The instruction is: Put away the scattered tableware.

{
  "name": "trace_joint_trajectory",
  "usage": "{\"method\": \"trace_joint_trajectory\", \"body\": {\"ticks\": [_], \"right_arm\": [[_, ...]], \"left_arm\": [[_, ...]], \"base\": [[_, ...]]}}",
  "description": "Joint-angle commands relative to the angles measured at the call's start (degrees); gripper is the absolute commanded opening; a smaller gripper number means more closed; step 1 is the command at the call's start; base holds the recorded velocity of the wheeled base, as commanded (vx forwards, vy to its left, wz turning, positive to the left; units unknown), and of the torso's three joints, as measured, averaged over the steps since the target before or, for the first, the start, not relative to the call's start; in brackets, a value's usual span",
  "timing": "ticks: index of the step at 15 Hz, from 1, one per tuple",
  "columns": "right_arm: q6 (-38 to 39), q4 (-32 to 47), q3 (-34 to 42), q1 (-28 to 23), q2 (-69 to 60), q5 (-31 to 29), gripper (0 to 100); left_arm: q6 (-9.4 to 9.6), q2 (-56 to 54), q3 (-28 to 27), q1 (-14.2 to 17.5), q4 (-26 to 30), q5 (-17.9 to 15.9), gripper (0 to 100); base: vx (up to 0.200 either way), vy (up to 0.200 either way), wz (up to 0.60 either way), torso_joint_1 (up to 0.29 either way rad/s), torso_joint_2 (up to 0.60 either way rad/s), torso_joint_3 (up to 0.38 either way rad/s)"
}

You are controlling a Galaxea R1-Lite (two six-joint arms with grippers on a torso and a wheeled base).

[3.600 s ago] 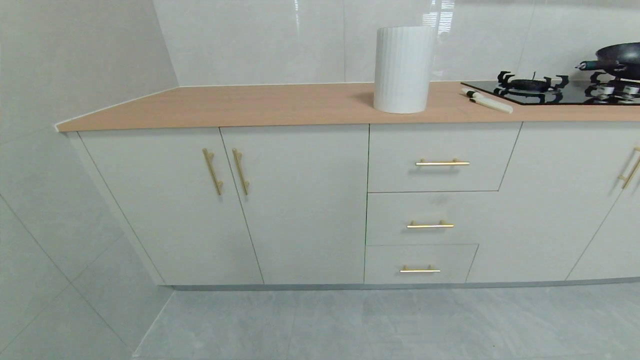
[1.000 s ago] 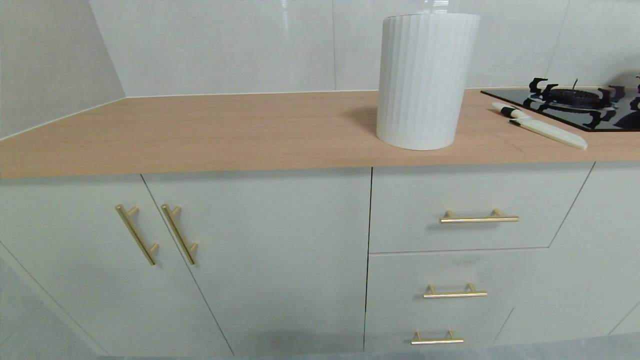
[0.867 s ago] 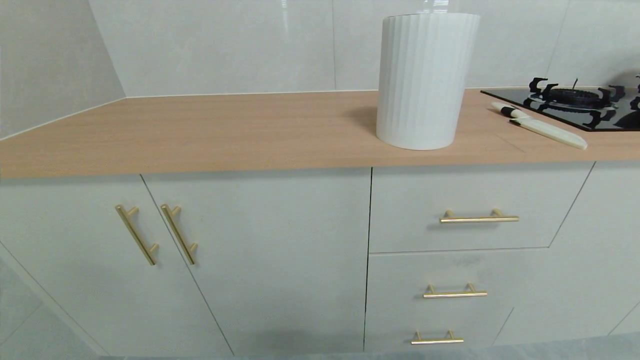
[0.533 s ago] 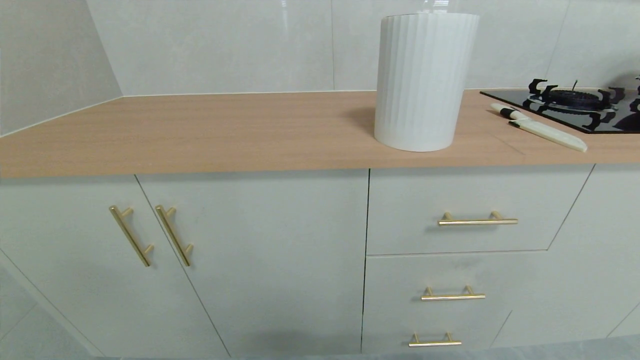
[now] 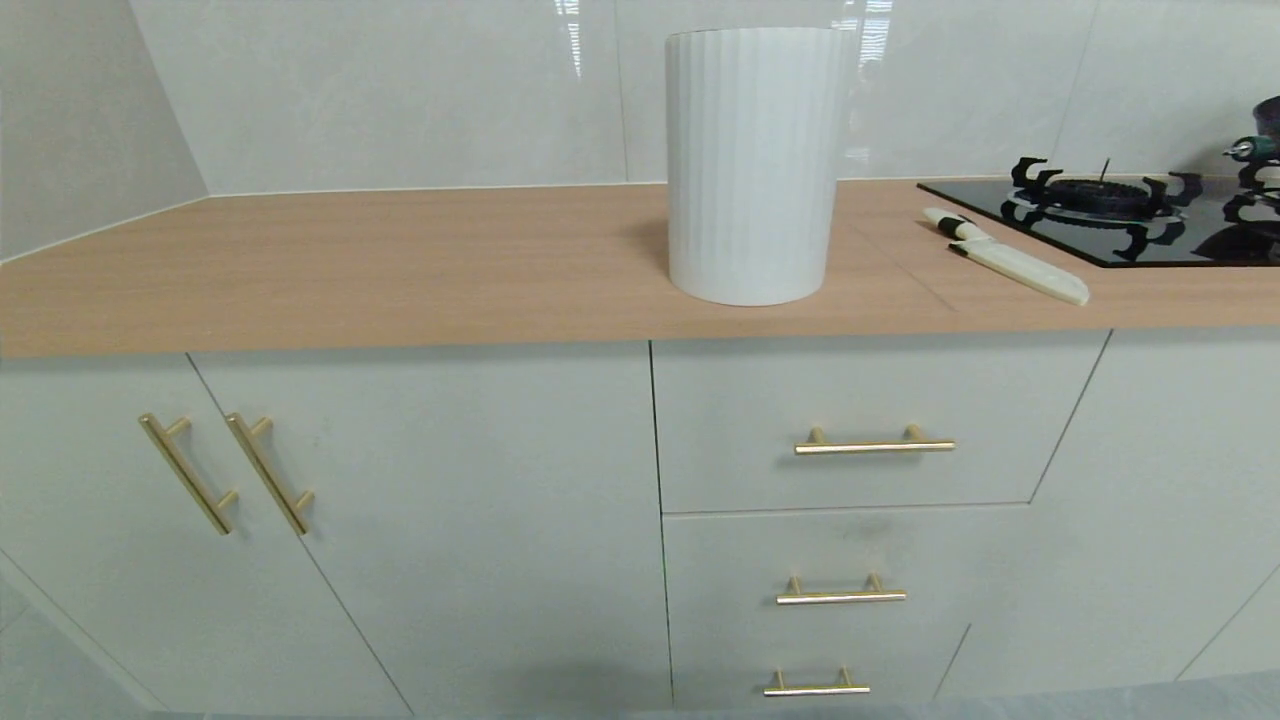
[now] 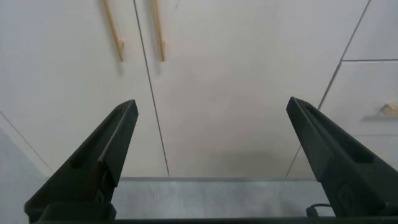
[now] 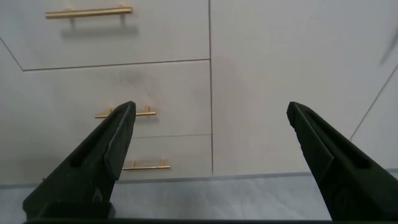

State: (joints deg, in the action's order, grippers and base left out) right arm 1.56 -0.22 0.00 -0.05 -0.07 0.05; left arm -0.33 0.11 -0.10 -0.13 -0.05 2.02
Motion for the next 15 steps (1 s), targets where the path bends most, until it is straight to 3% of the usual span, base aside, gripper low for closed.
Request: {"method": "trace_joint_trajectory", "body": {"ticks": [1,3,9,15], "right_arm": [[0.0,0.0,0.0,0.0,0.1,0.0,100],[0.0,0.0,0.0,0.0,0.1,0.0,100],[0.0,0.0,0.0,0.0,0.1,0.0,100],[0.0,0.0,0.0,0.0,0.1,0.0,100]], "left_arm": [[-0.02,0.0,0.0,0.0,0.0,0.0,100],[-0.02,0.0,0.0,0.0,0.0,0.0,100],[-0.02,0.0,0.0,0.0,0.0,0.0,100],[-0.02,0.0,0.0,0.0,0.0,0.0,100]], "base": [[0.0,0.0,0.0,0.0,0.0,0.0],[0.0,0.0,0.0,0.0,0.0,0.0],[0.2,0.0,0.0,0.002,0.0,0.003],[0.0,0.0,0.0,0.0,0.0,0.0]]}}
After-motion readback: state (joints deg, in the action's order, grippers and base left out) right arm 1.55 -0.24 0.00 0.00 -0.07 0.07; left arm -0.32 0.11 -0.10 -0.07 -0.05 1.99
